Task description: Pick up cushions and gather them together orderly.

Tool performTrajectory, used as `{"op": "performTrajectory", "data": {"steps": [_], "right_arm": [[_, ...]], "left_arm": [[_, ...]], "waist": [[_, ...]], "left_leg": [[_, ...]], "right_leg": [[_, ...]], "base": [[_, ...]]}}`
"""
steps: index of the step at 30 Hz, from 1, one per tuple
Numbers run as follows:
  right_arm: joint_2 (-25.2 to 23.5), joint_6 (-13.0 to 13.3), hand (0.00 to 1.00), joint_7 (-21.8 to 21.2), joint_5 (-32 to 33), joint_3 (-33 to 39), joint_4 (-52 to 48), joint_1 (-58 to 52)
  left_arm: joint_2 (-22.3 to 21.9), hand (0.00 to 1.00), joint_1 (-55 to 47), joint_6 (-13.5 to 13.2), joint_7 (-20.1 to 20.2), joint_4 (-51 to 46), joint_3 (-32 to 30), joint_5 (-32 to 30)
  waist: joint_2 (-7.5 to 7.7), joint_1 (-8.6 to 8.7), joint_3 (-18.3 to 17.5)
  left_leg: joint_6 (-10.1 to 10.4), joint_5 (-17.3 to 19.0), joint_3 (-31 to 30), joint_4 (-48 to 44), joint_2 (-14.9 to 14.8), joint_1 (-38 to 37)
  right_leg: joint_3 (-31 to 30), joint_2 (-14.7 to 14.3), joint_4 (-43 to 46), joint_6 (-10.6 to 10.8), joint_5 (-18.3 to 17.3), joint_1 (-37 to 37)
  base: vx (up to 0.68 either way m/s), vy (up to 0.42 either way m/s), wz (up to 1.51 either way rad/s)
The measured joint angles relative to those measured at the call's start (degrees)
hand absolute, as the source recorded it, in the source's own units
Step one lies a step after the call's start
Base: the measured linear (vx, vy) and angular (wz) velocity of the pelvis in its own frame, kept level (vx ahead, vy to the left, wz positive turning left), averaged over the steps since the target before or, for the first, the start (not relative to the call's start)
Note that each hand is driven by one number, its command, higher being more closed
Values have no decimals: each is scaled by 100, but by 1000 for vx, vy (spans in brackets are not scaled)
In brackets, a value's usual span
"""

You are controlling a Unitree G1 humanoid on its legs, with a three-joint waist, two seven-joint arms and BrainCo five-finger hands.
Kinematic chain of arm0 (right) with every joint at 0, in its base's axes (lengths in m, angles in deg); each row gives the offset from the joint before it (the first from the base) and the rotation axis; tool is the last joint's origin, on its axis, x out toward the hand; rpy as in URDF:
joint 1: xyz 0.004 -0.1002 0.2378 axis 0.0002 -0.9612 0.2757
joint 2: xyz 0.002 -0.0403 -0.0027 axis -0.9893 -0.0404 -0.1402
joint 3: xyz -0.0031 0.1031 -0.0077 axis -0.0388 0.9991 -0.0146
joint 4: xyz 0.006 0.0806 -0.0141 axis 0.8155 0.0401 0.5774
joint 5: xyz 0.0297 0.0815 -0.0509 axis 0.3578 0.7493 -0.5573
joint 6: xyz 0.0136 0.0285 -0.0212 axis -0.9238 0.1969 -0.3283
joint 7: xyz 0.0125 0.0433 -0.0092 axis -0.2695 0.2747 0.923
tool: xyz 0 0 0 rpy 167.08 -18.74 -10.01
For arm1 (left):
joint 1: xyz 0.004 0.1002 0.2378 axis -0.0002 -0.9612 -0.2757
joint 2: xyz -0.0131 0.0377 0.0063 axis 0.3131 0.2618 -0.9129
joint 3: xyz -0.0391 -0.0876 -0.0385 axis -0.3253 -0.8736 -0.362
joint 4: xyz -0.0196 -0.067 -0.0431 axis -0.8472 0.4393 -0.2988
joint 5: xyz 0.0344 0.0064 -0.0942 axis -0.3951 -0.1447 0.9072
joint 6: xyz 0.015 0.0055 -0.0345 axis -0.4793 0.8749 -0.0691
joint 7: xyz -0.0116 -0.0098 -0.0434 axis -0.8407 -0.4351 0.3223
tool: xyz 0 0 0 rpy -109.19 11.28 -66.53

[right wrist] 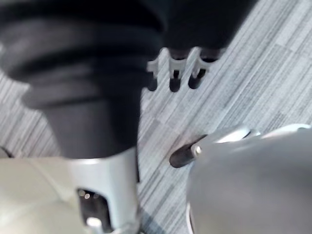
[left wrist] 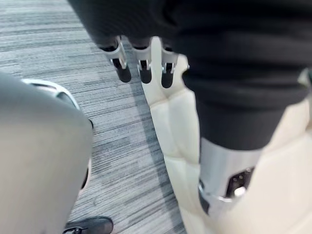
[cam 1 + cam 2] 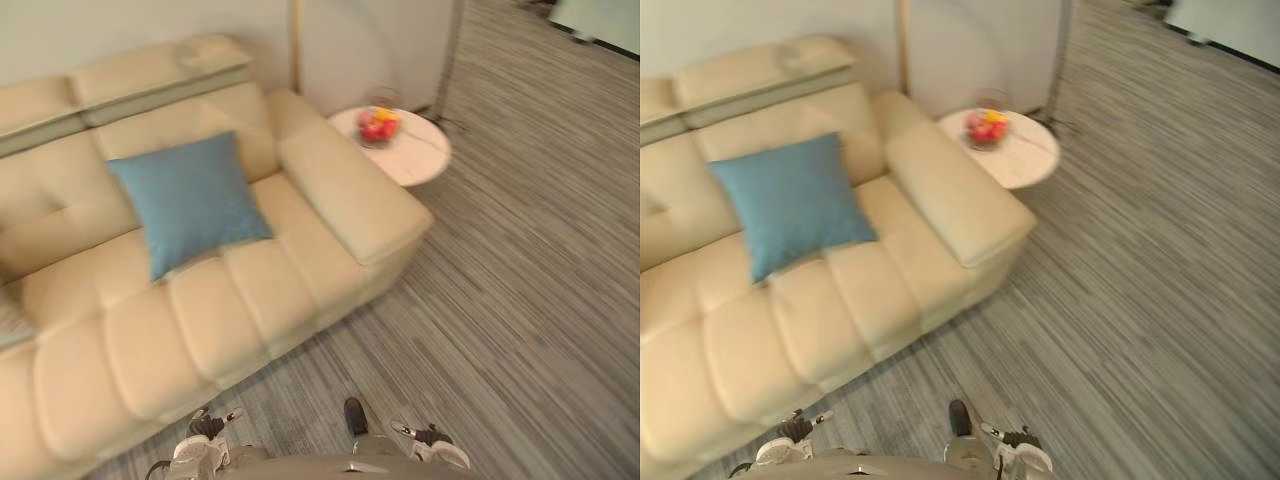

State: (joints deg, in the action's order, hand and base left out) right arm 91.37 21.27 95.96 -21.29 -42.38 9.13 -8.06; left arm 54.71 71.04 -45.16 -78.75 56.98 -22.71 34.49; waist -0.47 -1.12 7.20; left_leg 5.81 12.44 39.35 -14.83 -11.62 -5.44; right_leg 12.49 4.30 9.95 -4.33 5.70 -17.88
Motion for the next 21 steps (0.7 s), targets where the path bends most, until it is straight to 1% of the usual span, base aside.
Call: {"op": "performTrajectory", "data": {"steps": [1, 2, 3, 4, 5, 6, 7, 8, 9, 10, 11, 12, 13, 14, 15, 16, 17, 18, 19, 20, 21], "right_arm": [[20, 10, 0, 9, -68, -102, 9, -3], [47, 32, 0, 15, -115, -138, -1, -16], [67, 47, 0, 18, -112, -125, -21, -6], [94, 58, 0, 20, -114, -77, -66, 19], [134, 81, 0, 21, -120, 6, -102, 31], [160, 101, 0, 21, -127, 23, -66, 54], [188, 111, 0, 20, -143, 33, 5, 84], [165, 90, 0, 30, -149, 61, 27, 81], [178, 85, 0, 39, -156, 47, 19, 77], [175, 16, 0, 86, -148, 27, 24, 62], [168, 10, 0, 95, -142, 16, 23, 59], [153, 6, 0, 96, -138, 1, 25, 31], [136, 4, 0, 96, -139, 0, 21, 16], [101, -1, 0, 96, -142, 13, 23, 5], [85, -5, 0, 96, -146, 11, 20, -3], [44, -8, 0, 94, -150, -3, 12, 2], [19, -7, 0, 96, -152, -50, 5, 56], [14, -7, 0, 97, -151, -120, 5, 55], [15, -8, 0, 96, -154, -229, 6, 58], [10, -7, 0, 95, -153, -236, 2, 59], [-3, -5, 0, 95, -155, -250, -5, 53]], "left_arm": [[0, 0, -6, 0, -2, -26, 4, 0], [-19, 0, -30, 3, -11, -28, 3, 0], [-69, 0, -26, 2, -16, -40, 11, 0], [-124, 0, 10, -1, -11, -33, 159, 0], [-132, 0, 51, -1, -5, -2, 291, 0], [-119, 0, 88, 0, 5, 27, 361, 0], [-121, 0, 90, 1, 7, 35, 359, 0], [-139, 0, 88, 5, 10, 60, 361, 0], [-140, 0, 91, 7, 16, 45, 355, 1], [-128, 0, 110, 1, 16, -36, 325, 1], [-123, 0, 112, 0, 16, -89, 327, 1], [-119, 0, 106, -10, 18, -157, 335, 3], [-117, 0, 104, -19, 20, -189, 336, 2], [-125, 0, 104, -22, 23, -275, 335, 2], [-128, 0, 98, -25, 23, -316, 335, 1], [-145, 0, 94, -51, 24, -390, 330, 1], [-184, 0, 100, -64, 24, -419, 325, 1], [-217, 0, 103, -71, 24, -439, 324, 1], [-244, 0, 96, -78, 25, -436, 277, 3], [-250, 0, 90, -77, 26, -431, 255, 3], [-259, 0, 90, -74, 25, -417, 209, 3]], "waist": [[3, -18, -1], [-3, -32, -34], [-66, -23, -33], [-164, 47, -12], [-201, 99, -7], [-186, 115, 0], [-173, 113, 8], [-188, 132, 43], [-141, 150, 89], [-173, 105, 108], [-180, 97, 151], [-105, 79, 205], [-109, 51, 206], [-88, -16, 220], [-73, -56, 217], [-61, -140, 219], [-61, -169, 217], [-66, -200, 207], [-80, -213, 198], [-94, -211, 187], [-97, -210, 149]], "left_leg": [[-23, -45, -9, -39, -64, -85], [-32, -68, 15, 24, -64, -181], [-24, -68, 74, 138, -61, -301], [-22, -70, 150, 334, -27, -449], [21, -99, 156, 392, -22, -512], [74, -136, 152, 188, -78, -546], [74, -136, 134, -144, -195, -479], [-19, -192, -69, -1351, -642, -115], [-101, -180, -273, -1876, -827, 72], [-56, 81, -843, -2823, -966, 479], [11, 219, -1137, -3108, -937, 643], [97, 458, -1646, -3361, -747, 965], [99, 553, -1842, -3334, -637, 1109], [72, 642, -2067, -3113, -437, 1299], [66, 670, -2145, -2959, -346, 1370], [39, 696, -2513, -2407, -79, 1552], [42, 690, -2934, -2027, 132, 1721], [76, 650, -3514, -1593, 350, 1849], [-71, 510, -4116, -1199, 516, 1868], [-113, 418, -4254, -1127, 513, 1864], [-132, 194, -4240, -1075, 500, 1798]], "right_leg": [[1070, 90, 322, -228, -163, -34], [1540, 153, 409, -355, -424, 18], [1695, 161, 512, -262, -694, 22], [1645, 144, 765, -155, -964, -84], [1595, 126, 1040, -115, -1172, -206], [1483, 93, 1285, -60, -1376, -306], [1435, 78, 1372, -76, -1478, -313], [1315, -9, 1367, -84, -1561, -173], [1243, -67, 1351, -95, -1573, -102], [1093, -209, 1298, -149, -1612, 92], [1026, -283, 1268, -158, -1637, 210], [869, -403, 1214, -161, -1688, 413], [782, -462, 1167, -165, -1703, 493], [570, -544, 1115, -120, -1706, 608], [457, -574, 1099, -98, -1712, 632], [159, -653, 1074, -47, -1742, 689], [-41, -697, 1060, -33, -1747, 704], [-248, -751, 1046, 26, -1737, 698], [-457, -826, 1046, 73, -1748, 707], [-523, -857, 1045, 97, -1760, 711], [-631, -888, 1052, 128, -1776, 708]], "base": [[158, -179, -115], [208, -232, -100], [152, -153, -82], [189, -172, -62], [196, -180, -56], [142, -147, -44], [205, -183, -52], [160, -130, -38], [248, -200, -50], [155, -120, -44], [158, -111, -71], [96, -40, -63], [127, -17, -84], [106, 16, -74], [134, 46, -114], [134, 83, -117], [165, 135, -143], [171, 176, -139], [114, 134, -118], [129, 157, -111], [168, 191, -115]]}}
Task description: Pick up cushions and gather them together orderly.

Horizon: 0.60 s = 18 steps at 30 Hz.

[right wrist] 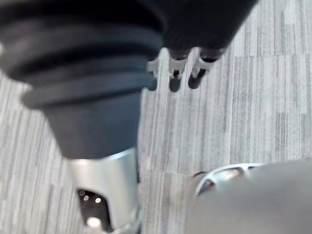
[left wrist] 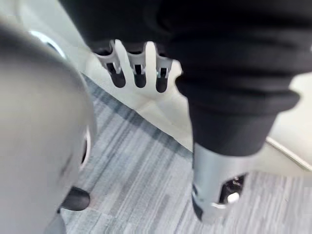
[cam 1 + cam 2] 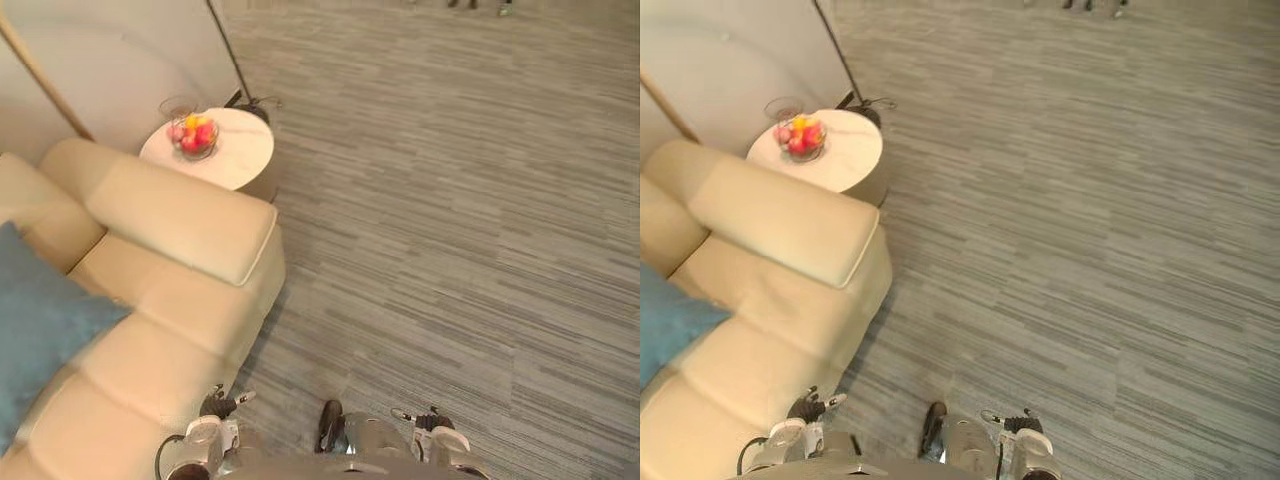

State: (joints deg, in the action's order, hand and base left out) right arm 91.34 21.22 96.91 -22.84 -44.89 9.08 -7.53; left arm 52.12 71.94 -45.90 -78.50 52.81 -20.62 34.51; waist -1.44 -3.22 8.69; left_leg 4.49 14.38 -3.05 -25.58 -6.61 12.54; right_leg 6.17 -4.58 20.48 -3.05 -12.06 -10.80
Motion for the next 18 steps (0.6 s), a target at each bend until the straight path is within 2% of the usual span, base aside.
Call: {"op": "performTrajectory", "data": {"steps": [2, 3, 5, 8, 9, 10, 11, 12, 13, 14, 16, 18], "right_arm": [[-137, -1, 0, -4, -4, 39, -11, -87], [-154, 0, 0, -4, -4, 39, -10, -96], [-318, 0, 0, -13, -3, 41, -37, -149], [-390, 12, 0, -14, -3, 35, -40, -65], [-403, 15, 0, -15, -2, 36, -33, -50], [-396, 17, 0, -14, 1, 42, -31, 19], [-384, 19, 0, -13, 0, 44, 14, 39], [-355, 12, 0, -13, 1, 48, 45, 36], [-332, 12, 0, -12, 1, 49, 47, 48], [-229, 32, 0, -12, 5, 60, 85, 57], [-39, 29, 0, -8, 21, 60, 280, 125], [42, 25, 0, -2, 66, 63, 432, 160]], "left_arm": [[87, 0, -34, 3, 1, 30, -97, -3], [99, 0, -35, 3, 2, 32, -102, -3], [182, 0, 32, 19, 0, 213, -195, -4], [179, 0, 73, 31, 1, 344, -210, -4], [176, 0, 67, 34, 2, 414, -200, -4], [190, 0, 69, 55, 3, 434, -139, -4], [213, 0, 66, 82, 3, 435, -84, -4], [245, 0, 53, 127, 4, 442, -78, -2], [255, 0, 54, 132, 4, 451, -71, -2], [270, 0, 43, 135, 5, 512, 4, -2], [222, 0, 3, 136, 7, 554, 95, -2], [233, 0, -58, 136, 5, 555, 134, -2]], "waist": [[226, -2, -218], [253, -5, -235], [381, -44, -341], [349, -40, -332], [314, -32, -362], [308, 7, -374], [310, -1, -374], [290, 9, -369], [307, 9, -383], [165, -9, -359], [0, -27, -363], [-18, -37, -360]], "left_leg": [[-52, -101, 710, 208, -54, -289], [-73, -85, 813, 216, -67, -315], [-156, -31, 1499, 281, -144, -611], [-158, -31, 1890, 328, -241, -935], [-163, -33, 2114, 483, -268, -1136], [-164, -28, 2414, 602, -244, -1269], [-163, -28, 2589, 717, -219, -1353], [-146, -32, 2650, 811, -198, -1417], [-139, -34, 2634, 854, -195, -1447], [-140, -37, 2595, 969, -207, -1537], [-162, -74, 2512, 1000, -240, -1553], [-189, -133, 2476, 805, -236, -1529]], "right_leg": [[-261, 162, -9, 218, 5, -51], [-264, 188, -20, 254, 28, -62], [-209, 332, -177, 299, 356, -90], [14, 308, -258, 344, 658, -25], [590, 414, -350, 240, 660, -14], [1672, 777, -307, 35, 462, -17], [2481, 1066, -324, -58, 449, -10], [2990, 1140, -323, -81, 592, -1], [3029, 1098, -365, -106, 610, 23], [2853, 914, -606, -136, 676, 108], [2620, 689, -979, -145, 851, 211], [2322, 541, -1356, -149, 991, 327]], "base": [[301, 327, -130], [277, 311, -116], [169, 200, -132], [89, 54, -117], [61, 11, -110], [40, 26, -116], [63, 5, -94], [72, -39, -69], [107, -103, -66], [82, -85, -46], [56, -47, -69], [63, 13, -72]]}}
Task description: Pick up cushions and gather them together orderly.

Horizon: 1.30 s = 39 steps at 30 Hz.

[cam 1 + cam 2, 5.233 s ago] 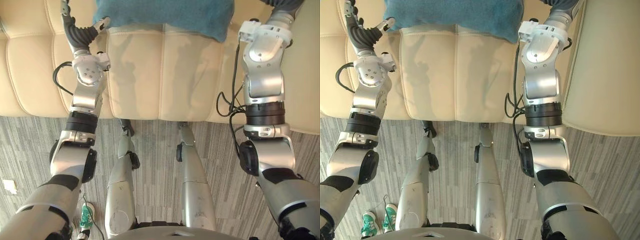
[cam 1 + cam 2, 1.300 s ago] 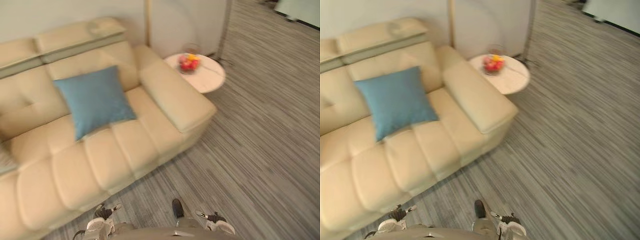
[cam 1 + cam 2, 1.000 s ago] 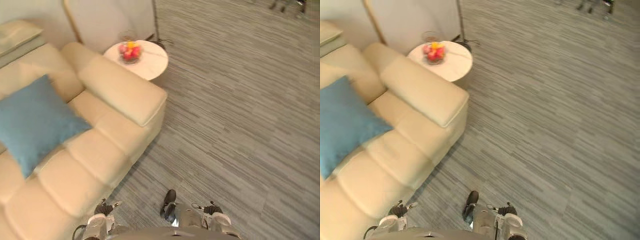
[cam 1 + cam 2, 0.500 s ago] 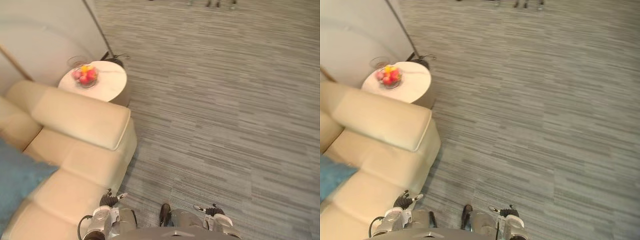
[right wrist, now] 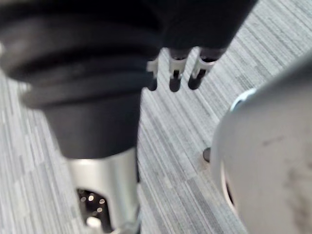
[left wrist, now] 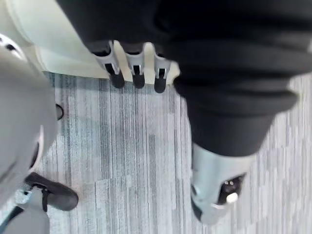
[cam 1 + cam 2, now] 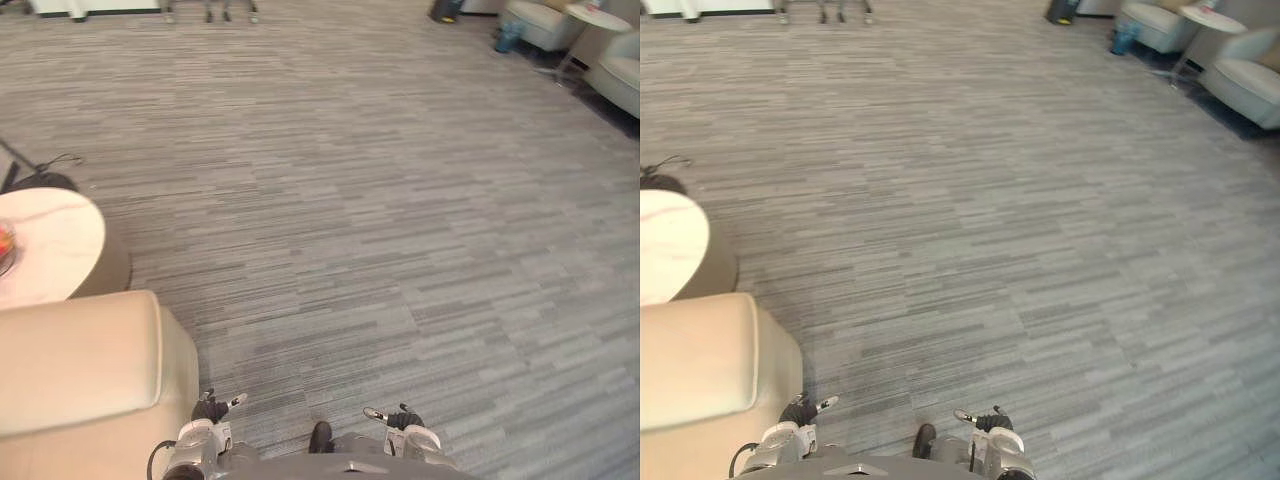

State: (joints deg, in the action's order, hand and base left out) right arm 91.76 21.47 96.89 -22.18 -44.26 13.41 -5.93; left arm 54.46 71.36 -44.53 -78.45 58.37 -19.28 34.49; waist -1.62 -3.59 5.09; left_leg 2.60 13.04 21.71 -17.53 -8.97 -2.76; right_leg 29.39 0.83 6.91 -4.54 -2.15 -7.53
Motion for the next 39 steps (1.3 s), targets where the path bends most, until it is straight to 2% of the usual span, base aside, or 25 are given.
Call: {"op": "performTrajectory", "data": {"steps": [3, 5, 6, 7, 10, 11, 12, 13, 14, 15, 17, 19, 21, 22, 25, 29, 31, 32, 33, 34, 35, 36, 37, 38, 39], "right_arm": [[31, -10, 0, 12, 144, 17, 40, -43], [34, 1, 0, 39, 190, 13, -34, -57], [33, 2, 0, 42, 202, 14, -73, -49], [29, -3, 0, 47, 209, 15, -139, -71], [10, -11, 0, 54, 211, -6, -424, -204], [21, -1, 0, 62, 213, -33, -653, -307], [-5, -6, 0, 65, 209, -37, -713, -321], [-82, -10, 0, 91, 214, -53, -842, -332], [-136, -7, 0, 130, 214, -29, -852, -344], [-247, -25, 0, 175, 214, -32, -809, -356], [-276, -26, 0, 159, 211, -30, -761, -300], [-335, -9, 0, 156, 205, -25, -717, -332], [-398, -15, 0, 146, 205, -30, -681, -328], [-422, -9, 0, 122, 207, -36, -857, -246], [-386, 46, 0, 118, 205, -41, -886, -177], [-382, 98, 0, 121, 208, -29, -869, -54], [-351, 92, 0, 123, 209, -26, -863, 30], [-334, 85, 0, 127, 209, -10, -837, 0], [-260, 86, 0, 129, 210, 29, -807, 36], [-201, 87, 0, 134, 210, 48, -808, 70], [-145, 94, 0, 141, 213, 175, -805, 85], [-147, 88, 0, 152, 218, 260, -815, 69], [-147, 95, 0, 161, 220, 233, -816, 57], [-151, 95, 0, 170, 315, 215, -823, 22], [-163, 101, 0, 179, 397, 176, -836, -23]], "left_arm": [[-6, 0, 19, -2, 3, -37, -3, 0], [-73, 0, 17, -6, 3, -162, -12, -2], [-86, 0, 33, -6, 10, -198, -1, -3], [-106, 0, 25, -8, 11, -259, 4, -2], [-143, 0, 36, -12, 28, -431, 2, -3], [-251, 0, -56, -16, 36, -477, -44, -3], [-255, 0, -81, -19, 39, -460, -68, -2], [-205, 0, -88, -17, 44, -469, -84, 0], [-177, 0, -83, -18, 55, -475, -115, -1], [-81, 0, -146, -21, 79, -534, -142, 4], [-50, 0, -136, -20, 114, -526, -243, 17], [-40, 0, -162, -12, 112, -530, -232, 20], [-37, 0, -153, -10, 110, -462, -163, 8], [65, 0, -115, 8, 104, -432, -55, 4], [144, 0, -101, 24, 100, -395, 126, 6], [43, 0, 9, 29, 85, -390, 171, 9], [47, 0, 63, 35, 28, -290, 331, 7], [78, 0, 67, 40, -2, -269, 347, 7], [1, 0, 107, 43, -7, -196, 322, -1], [-30, 0, 129, 42, 2, -166, 321, -2], [-114, 0, 177, 44, -7, -98, 282, -4], [-194, 0, 187, 43, -8, -117, 178, -4], [-237, 0, 188, 44, -5, -126, 63, -5], [-262, 0, 179, 42, -3, -197, -46, -6], [-276, 0, 154, 36, -1, -275, -79, -8]], "waist": [[-33, -23, 139], [-134, -136, 185], [-181, -131, 217], [-134, -133, 260], [-191, -170, 280], [-409, -270, 198], [-434, -290, 175], [-288, -263, 194], [-199, -246, 189], [55, -299, 84], [51, -359, 45], [60, -489, -21], [41, -460, 6], [141, -321, 129], [134, -95, 238], [178, 6, 247], [163, 105, 261], [219, 146, 274], [109, 154, 335], [38, 143, 352], [-56, 160, 404], [-149, 166, 437], [-197, 206, 446], [-247, 212, 484], [-244, 192, 518]], "left_leg": [[39, 57, -199, -1387, -276, 236], [-12, 497, -620, -2502, -388, 756], [1, 569, -719, -2584, -355, 890], [9, 615, -789, -2574, -324, 1043], [13, 645, -1057, -1499, -140, 1451], [-24, 404, -1027, -1008, -163, 1477], [-19, 402, -941, -977, -170, 1476], [-11, 404, -717, -829, -94, 1362], [-5, 400, -636, -785, -18, 1287], [-39, 411, -262, -764, 178, 1150], [-258, 387, -430, -1028, 304, 1176], [-337, 383, -539, -805, 489, 1021], [-429, 645, -422, -512, 618, 725], [-512, 745, -337, -524, 720, 474], [-512, 863, -321, -383, 734, -155], [-335, 813, -275, 370, 601, -760], [-207, 742, -311, 645, 551, -895], [-131, 700, -477, 744, 597, -1052], [-70, 662, -640, 760, 498, -1177], [42, 569, -714, 739, 424, -1200], [194, 378, -899, 492, 385, -1188], [192, 270, -955, -35, 277, -1068], [193, 85, -1032, -954, 124, -755], [168, -603, -1207, -2481, -132, -197], [179, -558, -1233, -3653, -396, 294]], "right_leg": [[-378, -179, -205, -36, -16, 350], [-822, -347, -112, -4, -89, 421], [-897, -353, -91, 3, -93, 452], [-987, -353, -64, 21, -104, 447], [-1486, -333, 55, 89, -146, 395], [-1747, -508, 149, 176, -229, 370], [-1743, -474, 524, 168, -322, 174], [-1707, -311, 1388, 253, -741, 49], [-1752, -243, 1547, 286, -906, 118], [-2037, -66, 1239, 414, -1244, 445], [-2369, -54, 818, 571, -1205, 565], [-2723, 81, 972, 702, -1260, 478], [-2751, 231, 2384, 969, -1507, -197], [-2616, 491, 4021, 1080, -1380, -887], [-2126, 803, 5102, 857, -1482, -1275], [-1179, 870, 3554, 606, -1422, -1805], [-1161, 658, 2346, 506, -812, -2028], [-1294, 543, 1699, 310, 97, -1897], [-1281, 451, 1812, 140, 265, -1811], [-1284, 423, 1887, 103, 160, -1796], [-1278, 373, 2105, 73, -144, -1759], [-1282, 282, 2173, 53, -349, -1631], [-1284, 194, 2160, 33, -508, -1441], [-1303, 51, 1988, 0, -661, -1059], [-1370, -117, 1839, -29, -764, -709]], "base": [[54, 64, -62], [27, 129, -106], [31, 136, -82], [13, 124, -73], [12, 221, -105], [74, 199, -115], [109, 147, -121], [158, 141, -52], [266, 134, -67], [234, 90, -56], [225, 129, -93], [266, 152, -100], [229, 146, -64], [154, 71, -23], [211, 34, 0], [369, -69, 2], [492, -188, 6], [401, -168, 3], [406, -164, -3], [470, -230, -9], [570, -276, -14], [572, -282, -14], [463, -201, -24], [438, -156, -30], [421, -134, -36]]}}
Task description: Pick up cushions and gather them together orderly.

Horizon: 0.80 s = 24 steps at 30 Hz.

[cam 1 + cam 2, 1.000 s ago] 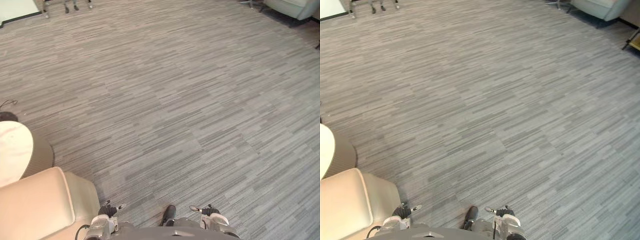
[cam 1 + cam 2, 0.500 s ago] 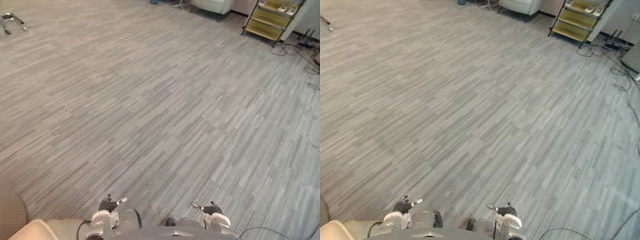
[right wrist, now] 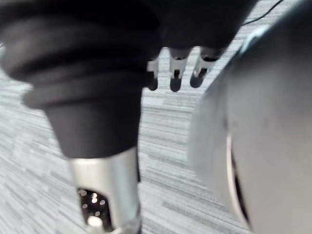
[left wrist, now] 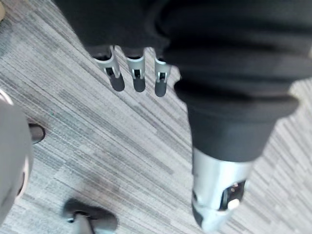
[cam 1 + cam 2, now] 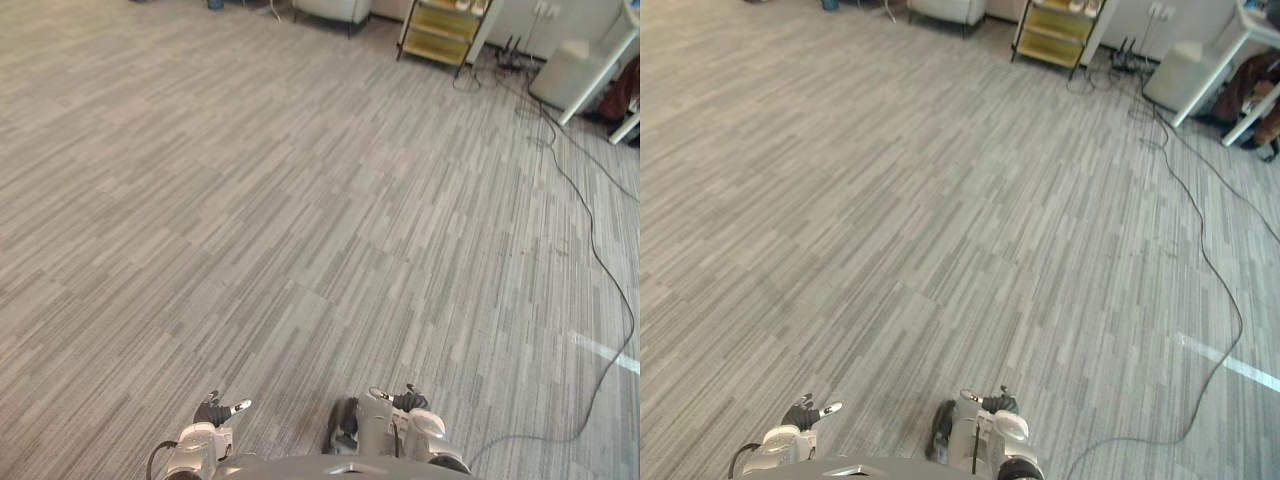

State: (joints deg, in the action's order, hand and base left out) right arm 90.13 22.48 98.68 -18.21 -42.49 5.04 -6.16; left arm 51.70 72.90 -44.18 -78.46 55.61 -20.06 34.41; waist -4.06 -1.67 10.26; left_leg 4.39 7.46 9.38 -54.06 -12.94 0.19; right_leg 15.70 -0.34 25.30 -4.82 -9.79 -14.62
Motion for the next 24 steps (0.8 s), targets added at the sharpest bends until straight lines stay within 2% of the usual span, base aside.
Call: {"op": "performTrajectory", "data": {"steps": [1, 2, 4, 5, 8, 9, 10, 11, 12, 13, 14, 15, 16, 17, 18, 19, 20, 21, 22, 23, 24], "right_arm": [[-26, -1, 0, 1, 30, -7, 2, -7], [-98, -2, 0, 2, 89, -33, 19, -23], [-122, -3, 0, 7, 224, -179, 28, -43], [-127, -5, 0, 11, 230, -181, 29, -66], [-154, -23, 0, 43, 231, -78, 33, -152], [-155, -31, 0, 76, 230, -42, 33, -162], [-150, -30, 0, 85, 229, -40, 32, -165], [-144, -30, 0, 85, 229, -48, 33, -165], [-145, -31, 0, 85, 227, -51, 41, -166], [-186, -24, 0, 81, 212, -3, 139, -172], [-230, -35, 0, 69, 206, 77, 241, -167], [-325, -30, 0, 61, 160, 113, 255, -209], [-341, -32, 0, 57, 158, 138, 279, -224], [-343, -31, 0, 41, 154, 145, 372, -223], [-342, -31, 0, 29, 154, 138, 391, -221], [-321, -16, 0, -13, 140, 97, 353, -215], [-277, -3, 0, -23, 106, 55, 259, -209], [-260, -2, 0, -26, 35, 55, 179, -213], [-260, 5, 0, -29, -2, 55, 143, -213], [-272, 8, 0, -34, -37, 54, 35, -211], [-281, 2, 0, -35, -63, 76, -26, -230]], "left_arm": [[0, 0, -10, -4, 0, -67, -37, 1], [36, 0, -25, -26, -3, -193, -61, 5], [53, 0, -92, -62, -4, -337, -48, 12], [68, 0, -119, -65, -7, -421, -45, 29], [44, 0, -199, -146, -8, -537, -116, 136], [22, 0, -187, -196, -9, -548, -125, 131], [7, 0, -187, -211, -9, -556, -137, 131], [4, 0, -191, -224, -5, -559, -151, 129], [24, 0, -191, -227, -6, -562, -162, 131], [100, 0, -191, -228, -2, -557, -162, 129], [110, 0, -189, -228, 2, -561, -165, 129], [160, 0, -185, -225, 7, -526, -251, 129], [197, 0, -183, -225, 3, -510, -243, 128], [260, 0, -179, -212, 2, -446, -136, 118], [296, 0, -173, -204, 3, -400, -95, 116], [341, 0, -172, -147, -3, -307, -32, 116], [331, 0, -182, -78, -4, -236, -29, 117], [307, 0, -170, -37, -3, -234, -25, 117], [298, 0, -190, -37, -4, -233, -25, 117], [304, 0, -185, -37, -4, -226, -26, 117], [313, 0, -129, -37, -4, -174, -26, 114]], "waist": [[-19, -19, 9], [36, -106, 60], [63, -197, 64], [71, -218, 59], [77, -361, 57], [92, -406, 57], [102, -432, 51], [122, -478, 13], [186, -522, -23], [331, -561, -188], [456, -571, -259], [623, -565, -327], [656, -565, -321], [725, -526, -310], [738, -487, -303], [733, -411, -279], [671, -360, -246], [540, -328, -195], [513, -306, -214], [550, -295, -204], [622, -291, -174]], "left_leg": [[-8, 85, 29, -475, -107, 237], [-20, 272, 141, -975, -198, 670], [-108, 465, 335, -821, -193, 1221], [-137, 561, 460, -510, -164, 1508], [-219, 606, 775, 1614, 4, 2036], [-165, 343, 782, 2829, 187, 2110], [-128, 160, 784, 3388, 268, 2126], [-156, -169, 764, 3829, 346, 2154], [-215, -463, 760, 3771, 397, 2143], [-334, -755, 705, 3671, 611, 2150], [-577, -622, 615, 3434, 740, 2214], [-836, -152, 676, 2929, 857, 2165], [-882, 31, 714, 2792, 887, 2068], [-980, 359, 776, 2599, 987, 1772], [-1015, 438, 780, 2554, 1018, 1651], [-1085, 551, 789, 2458, 1087, 1305], [-1093, 652, 789, 2573, 1112, 809], [-1070, 768, 778, 2835, 1109, 375], [-1011, 924, 775, 3138, 1112, 42], [-921, 1088, 772, 3353, 1134, -245], [-882, 1139, 761, 3464, 1155, -455]], "right_leg": [[-60, -76, -77, -22, -49, 196], [-230, -169, -259, -99, -205, 582], [-441, -231, -630, -86, -246, 1044], [-535, -233, -823, -60, -260, 1218], [-845, -159, -1323, 140, -304, 1772], [-943, -58, -1538, 272, -388, 2053], [-1001, -1, -1645, 363, -460, 2190], [-1112, 60, -1736, 485, -603, 2340], [-1183, 137, -1773, 547, -674, 2407], [-1277, 349, -1812, 548, -752, 2501], [-1355, 439, -1630, 536, -753, 2441], [-1420, 699, -734, 714, -703, 2244], [-1481, 741, -207, 829, -666, 2101], [-1587, 909, 1408, 1379, -316, 1577], [-1626, 957, 1951, 1567, -168, 1385], [-1615, 1063, 3327, 1749, 40, 899], [-1383, 1151, 4084, 1528, -3, 532], [-1128, 1155, 4234, 1300, -129, 267], [-857, 1169, 4121, 1172, -217, 23], [-493, 1232, 3762, 1064, -323, -281], [-145, 1246, 3005, 920, -434, -551]], "base": [[391, -93, -54], [372, -67, -68], [373, -22, -59], [366, 51, -47], [496, 148, -51], [517, 225, -32], [652, 317, -42], [339, 182, -38], [502, 274, -42], [565, 272, -35], [995, 486, -32], [725, 339, -21], [816, 400, -18], [386, 187, -8], [741, 304, -3], [554, 172, -3], [746, 211, -13], [476, 110, -20], [453, 74, -12], [413, 23, 0], [407, -5, 7]]}}
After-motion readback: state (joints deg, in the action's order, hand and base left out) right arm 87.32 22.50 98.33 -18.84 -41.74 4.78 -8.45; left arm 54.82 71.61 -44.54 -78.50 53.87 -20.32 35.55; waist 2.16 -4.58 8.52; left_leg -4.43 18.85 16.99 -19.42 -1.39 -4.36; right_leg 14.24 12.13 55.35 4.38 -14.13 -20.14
